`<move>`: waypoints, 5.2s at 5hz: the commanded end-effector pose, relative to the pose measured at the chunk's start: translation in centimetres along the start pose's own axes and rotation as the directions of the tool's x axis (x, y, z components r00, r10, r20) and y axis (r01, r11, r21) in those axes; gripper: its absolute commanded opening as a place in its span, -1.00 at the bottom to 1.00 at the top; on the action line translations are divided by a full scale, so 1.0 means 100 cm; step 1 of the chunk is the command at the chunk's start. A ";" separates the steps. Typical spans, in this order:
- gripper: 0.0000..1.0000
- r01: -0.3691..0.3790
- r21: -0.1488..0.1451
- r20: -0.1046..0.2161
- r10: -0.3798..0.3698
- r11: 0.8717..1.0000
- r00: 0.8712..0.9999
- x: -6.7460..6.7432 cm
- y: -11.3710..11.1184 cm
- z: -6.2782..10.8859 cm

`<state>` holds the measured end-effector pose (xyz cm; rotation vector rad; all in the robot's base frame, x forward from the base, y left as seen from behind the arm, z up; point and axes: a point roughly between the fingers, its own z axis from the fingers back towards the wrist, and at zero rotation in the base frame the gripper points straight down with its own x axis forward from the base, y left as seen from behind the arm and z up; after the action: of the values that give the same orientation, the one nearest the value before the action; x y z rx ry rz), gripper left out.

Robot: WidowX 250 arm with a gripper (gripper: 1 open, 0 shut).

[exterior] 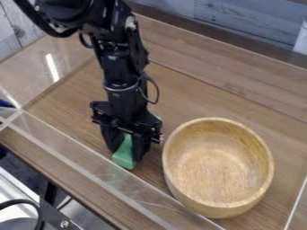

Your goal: Put the green block in the brown bowl

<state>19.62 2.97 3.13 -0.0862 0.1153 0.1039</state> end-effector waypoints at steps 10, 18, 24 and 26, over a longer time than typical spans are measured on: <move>-1.00 0.028 -0.032 0.067 -0.026 0.999 0.997 0.001 -0.002 0.022; -1.00 0.031 -0.068 0.066 -0.027 0.997 0.997 0.001 -0.012 0.049; -1.00 0.194 -0.110 0.061 -0.188 0.975 0.980 0.005 -0.153 0.036; -1.00 0.186 -0.112 0.064 -0.180 0.976 0.982 0.006 -0.142 0.040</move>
<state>21.33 -10.50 6.63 -0.1932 0.1086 -0.0690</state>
